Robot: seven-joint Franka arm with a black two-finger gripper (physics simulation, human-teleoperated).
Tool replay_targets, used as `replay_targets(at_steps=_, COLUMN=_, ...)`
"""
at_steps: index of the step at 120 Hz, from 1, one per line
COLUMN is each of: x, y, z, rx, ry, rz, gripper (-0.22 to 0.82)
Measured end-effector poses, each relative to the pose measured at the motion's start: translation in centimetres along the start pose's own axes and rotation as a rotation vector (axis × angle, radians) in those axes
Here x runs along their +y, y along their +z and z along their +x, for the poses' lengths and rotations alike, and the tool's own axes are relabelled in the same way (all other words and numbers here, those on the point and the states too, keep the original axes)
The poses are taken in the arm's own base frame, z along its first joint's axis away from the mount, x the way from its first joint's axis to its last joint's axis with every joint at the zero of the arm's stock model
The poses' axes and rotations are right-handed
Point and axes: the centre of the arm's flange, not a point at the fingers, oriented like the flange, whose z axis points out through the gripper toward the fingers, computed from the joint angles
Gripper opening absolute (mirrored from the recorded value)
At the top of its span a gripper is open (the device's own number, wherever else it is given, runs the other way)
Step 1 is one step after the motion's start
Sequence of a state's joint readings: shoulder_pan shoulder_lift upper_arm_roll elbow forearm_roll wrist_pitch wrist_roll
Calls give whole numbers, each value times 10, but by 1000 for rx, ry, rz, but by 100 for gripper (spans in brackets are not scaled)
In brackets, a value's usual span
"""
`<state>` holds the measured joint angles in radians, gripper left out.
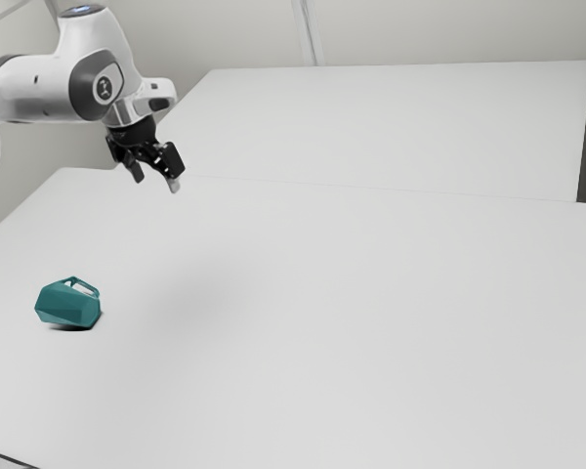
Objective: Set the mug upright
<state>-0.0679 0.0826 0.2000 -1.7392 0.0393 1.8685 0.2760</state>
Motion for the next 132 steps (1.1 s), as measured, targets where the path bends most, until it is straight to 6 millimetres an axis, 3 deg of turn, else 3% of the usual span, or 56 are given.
replay_targets(at_steps=10, x=-9, y=0, z=-5, rx=4, ry=-16, rz=-15, gripper=60)
replay_targets(at_steps=25, x=-39, y=1, z=-20, rx=12, ry=-66, rz=-45, gripper=60)
replay_targets(at_steps=60, x=-149, y=25, z=-78, rx=-8, ry=-217, rz=-76, gripper=60)
replay_targets(at_steps=102, x=-238, y=102, z=-118, rx=-59, ry=-277, rz=-184, gripper=60)
replay_targets(at_steps=132, x=-296, y=147, z=-146, rx=-55, ry=-270, rz=-246, gripper=60)
